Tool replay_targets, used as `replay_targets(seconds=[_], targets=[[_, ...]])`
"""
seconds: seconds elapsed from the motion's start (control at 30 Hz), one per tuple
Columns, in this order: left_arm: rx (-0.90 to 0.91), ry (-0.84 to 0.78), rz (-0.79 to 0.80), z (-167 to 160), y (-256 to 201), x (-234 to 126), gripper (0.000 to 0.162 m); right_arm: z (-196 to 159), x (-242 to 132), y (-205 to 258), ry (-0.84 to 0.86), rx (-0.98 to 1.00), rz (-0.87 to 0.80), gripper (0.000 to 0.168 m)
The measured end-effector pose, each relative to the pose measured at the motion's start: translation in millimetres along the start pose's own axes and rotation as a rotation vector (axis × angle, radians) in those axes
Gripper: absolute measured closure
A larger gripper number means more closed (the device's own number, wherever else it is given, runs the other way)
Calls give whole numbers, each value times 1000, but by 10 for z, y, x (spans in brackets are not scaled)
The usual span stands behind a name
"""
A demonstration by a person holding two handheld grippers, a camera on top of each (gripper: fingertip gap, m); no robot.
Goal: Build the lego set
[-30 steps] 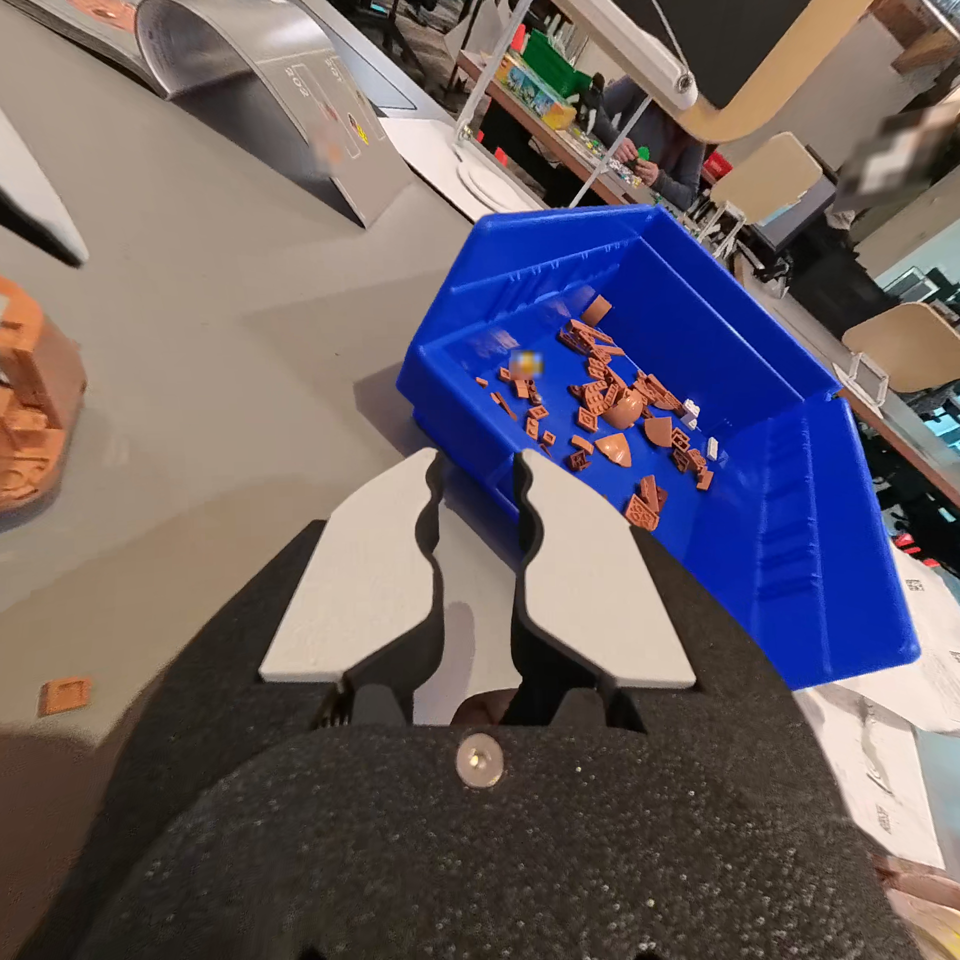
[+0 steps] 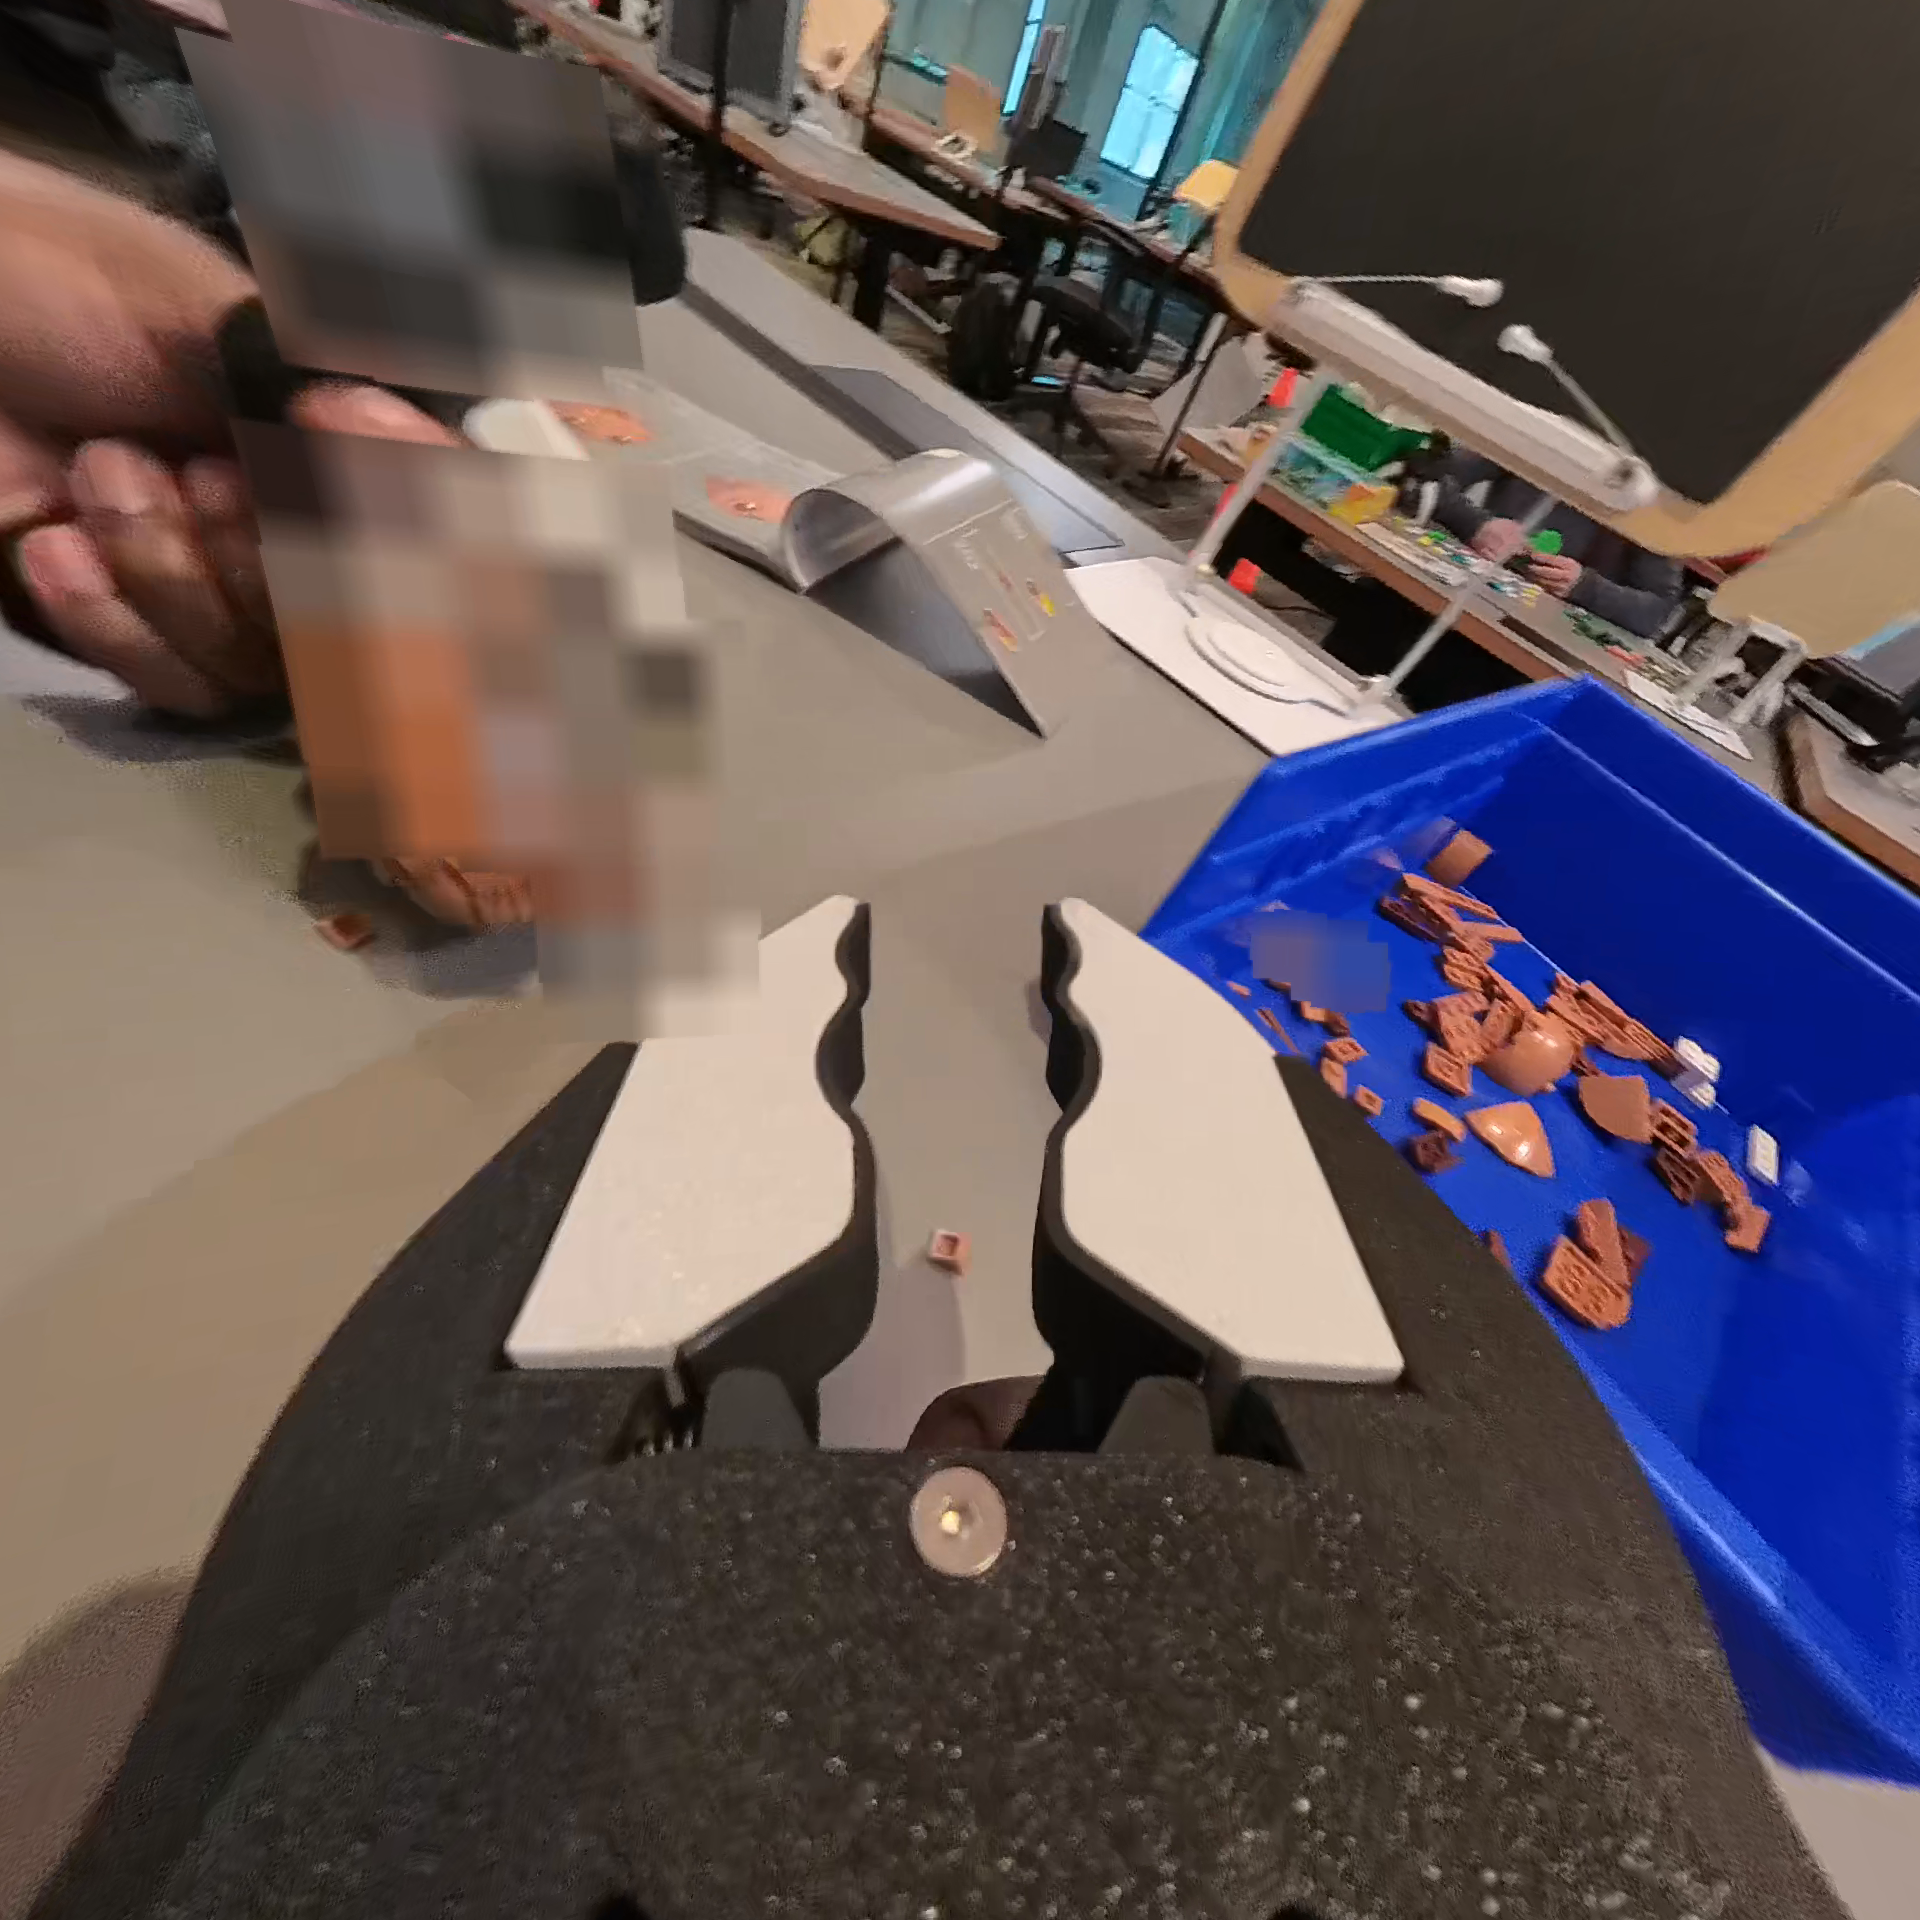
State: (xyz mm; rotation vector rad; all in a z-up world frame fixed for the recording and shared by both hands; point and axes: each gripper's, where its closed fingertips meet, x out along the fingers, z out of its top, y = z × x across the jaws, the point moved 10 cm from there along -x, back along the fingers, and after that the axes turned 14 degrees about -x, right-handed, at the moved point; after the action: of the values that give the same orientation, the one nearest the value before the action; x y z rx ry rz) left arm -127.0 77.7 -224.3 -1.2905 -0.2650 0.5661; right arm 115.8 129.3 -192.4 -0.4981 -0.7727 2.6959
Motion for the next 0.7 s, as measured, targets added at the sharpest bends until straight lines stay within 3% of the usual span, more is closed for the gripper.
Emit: replay_targets(seconds=[0.03, 0.07, 0.17, 0.3, 0.4, 0.47, 0.6, 0.7], targets=[[13, -20, 8, 8, -6, -21, 155, 17, 27, 51, 7, -29, 24, 136], [34, -23, 23, 9, -15, -28, 153, 33, 51, 107, 18, -68, 42, 135], [124, 3, 126, -32, -39, -5, 125, 57, 76, 260, 58, -225, 49, 136], [300, -2, 140, -109, -139, -37, 114, 25, 5, 299, 95, -278, 31, 134], [545, 32, 89, -219, -290, -97, 100, 5, -102, 275, 108, -262, 1, 134], [802, 90, 133, -284, -394, -128, 90, -3, -180, 277, 96, -257, -7, 134], [1414, 395, 204, -394, -618, 17, 82, -29, -262, 291, 65, -249, -8, 134], [1691, 726, 240, -344, -701, 300, 78, -65, -297, 226, 48, -194, -12, 134]])
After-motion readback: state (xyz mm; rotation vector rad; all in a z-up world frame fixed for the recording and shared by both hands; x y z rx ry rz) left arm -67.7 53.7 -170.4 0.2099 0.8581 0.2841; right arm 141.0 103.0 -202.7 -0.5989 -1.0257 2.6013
